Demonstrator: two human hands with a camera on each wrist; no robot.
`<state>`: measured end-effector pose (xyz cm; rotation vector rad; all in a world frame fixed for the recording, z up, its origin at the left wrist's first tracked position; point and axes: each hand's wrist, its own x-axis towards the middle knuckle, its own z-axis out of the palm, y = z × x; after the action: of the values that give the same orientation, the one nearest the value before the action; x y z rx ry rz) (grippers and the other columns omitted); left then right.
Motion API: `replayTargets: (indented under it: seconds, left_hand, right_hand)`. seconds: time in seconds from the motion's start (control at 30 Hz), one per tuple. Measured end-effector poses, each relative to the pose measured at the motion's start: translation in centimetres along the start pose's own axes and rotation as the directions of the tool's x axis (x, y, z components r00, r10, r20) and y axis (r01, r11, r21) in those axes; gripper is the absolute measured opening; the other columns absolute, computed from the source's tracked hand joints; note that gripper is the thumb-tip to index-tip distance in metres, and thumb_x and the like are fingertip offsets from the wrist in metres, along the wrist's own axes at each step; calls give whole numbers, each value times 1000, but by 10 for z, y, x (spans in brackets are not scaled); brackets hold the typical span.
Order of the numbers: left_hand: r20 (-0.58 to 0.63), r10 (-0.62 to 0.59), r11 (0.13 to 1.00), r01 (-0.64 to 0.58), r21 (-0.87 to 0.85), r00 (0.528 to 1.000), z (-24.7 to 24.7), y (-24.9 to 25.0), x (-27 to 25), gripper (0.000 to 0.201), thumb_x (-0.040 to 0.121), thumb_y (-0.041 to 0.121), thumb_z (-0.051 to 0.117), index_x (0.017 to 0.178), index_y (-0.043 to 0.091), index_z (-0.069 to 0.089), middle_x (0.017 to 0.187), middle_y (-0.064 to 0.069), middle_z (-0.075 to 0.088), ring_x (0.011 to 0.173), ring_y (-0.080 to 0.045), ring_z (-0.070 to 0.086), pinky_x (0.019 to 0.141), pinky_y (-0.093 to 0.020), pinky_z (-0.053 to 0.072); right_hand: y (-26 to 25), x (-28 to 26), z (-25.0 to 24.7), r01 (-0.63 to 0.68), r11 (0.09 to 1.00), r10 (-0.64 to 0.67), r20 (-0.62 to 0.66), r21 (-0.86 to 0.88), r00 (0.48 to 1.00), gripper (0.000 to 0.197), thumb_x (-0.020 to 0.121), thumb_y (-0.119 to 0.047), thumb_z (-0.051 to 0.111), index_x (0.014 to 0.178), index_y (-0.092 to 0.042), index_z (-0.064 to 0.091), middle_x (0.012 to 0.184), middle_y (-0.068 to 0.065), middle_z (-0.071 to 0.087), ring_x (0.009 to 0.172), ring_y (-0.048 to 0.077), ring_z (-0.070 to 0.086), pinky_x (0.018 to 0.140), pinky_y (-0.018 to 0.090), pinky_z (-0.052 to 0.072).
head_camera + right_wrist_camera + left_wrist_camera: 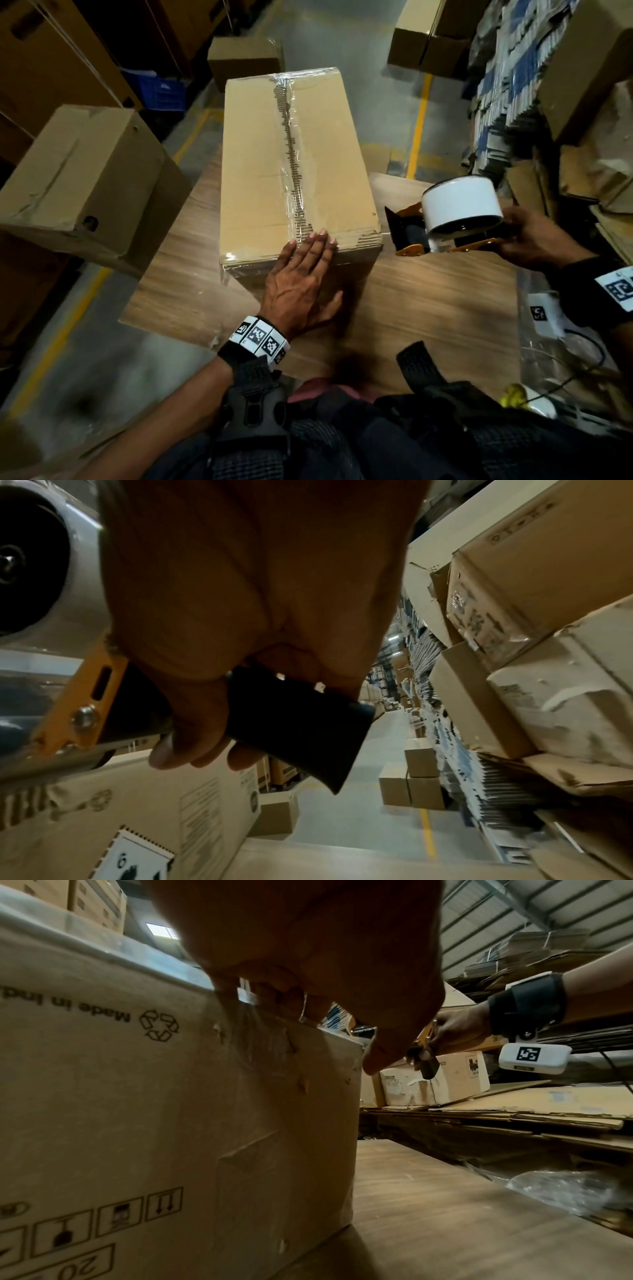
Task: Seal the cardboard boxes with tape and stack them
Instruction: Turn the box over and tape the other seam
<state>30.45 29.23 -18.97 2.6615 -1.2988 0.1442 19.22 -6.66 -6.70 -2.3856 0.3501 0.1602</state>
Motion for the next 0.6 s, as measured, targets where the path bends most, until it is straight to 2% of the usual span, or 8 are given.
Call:
replayTargets:
  seconds: [0.07,0.17,0.23,0.3,0.37,0.43,0.5,0.6]
  left_hand:
    - [-7,2,1000,-2,-6,1000,-1,0,0,89,93,61,51,164,11,29,171,-10,23,159,-21,20,128,-48,19]
    - [-21,0,1000,0,-13,1000,-2,1,1,89,93,60,52,163,10,32,170,-11,26,158,-22,24,127,-49,22]
    - [-24,-5,1000,5,-15,1000,-2,2,1,89,92,60,53,162,10,32,170,-11,27,158,-23,25,126,-50,24]
    - [-34,-8,1000,7,-21,999,-1,2,1,89,92,59,54,162,10,33,170,-11,28,158,-23,26,125,-50,24]
    - [-37,-8,1000,7,-21,999,-1,2,1,89,91,59,55,162,10,33,170,-11,29,158,-23,25,125,-51,25]
    - [-38,-9,1000,8,-20,999,-1,2,1,89,91,58,56,162,10,33,170,-10,29,158,-23,25,126,-50,24]
    - [-40,-14,1000,13,-18,999,-1,3,1,89,91,58,57,162,11,33,170,-10,28,158,-23,25,126,-50,24]
    - [-47,-17,1000,16,-23,999,0,2,1,89,90,57,58,162,11,34,170,-10,29,158,-23,26,125,-51,25]
  right_hand:
    - [4,-4,-5,-16,1000,16,-4,12,1000,73,79,18,76,63,-53,70,57,-41,58,58,-26,53,57,0,39]
    - [15,-7,-12,-75,997,75,-59,3,995,56,81,18,74,55,-30,61,50,-38,55,52,-25,50,54,1,39]
    - [17,-6,-8,-93,996,93,-68,4,993,57,81,19,73,61,-30,53,46,-35,55,50,-23,52,53,0,38]
    - [20,0,3,-87,994,85,-31,-71,996,54,79,21,72,62,-28,56,41,-23,52,52,-14,55,54,-2,37]
    - [27,7,16,-86,988,91,29,-127,995,38,80,19,71,77,-19,68,64,-29,53,68,-2,56,57,-4,36]
    - [40,13,30,-98,985,108,65,-141,992,34,82,18,69,93,-15,66,75,-24,54,77,6,57,59,-4,36]
    - [51,17,42,-117,981,129,69,-155,989,29,85,12,70,104,-11,67,79,-13,58,78,6,57,64,3,38]
    - [65,20,51,-135,979,147,67,-152,987,31,86,4,74,113,-11,68,94,-2,64,97,20,63,80,27,42]
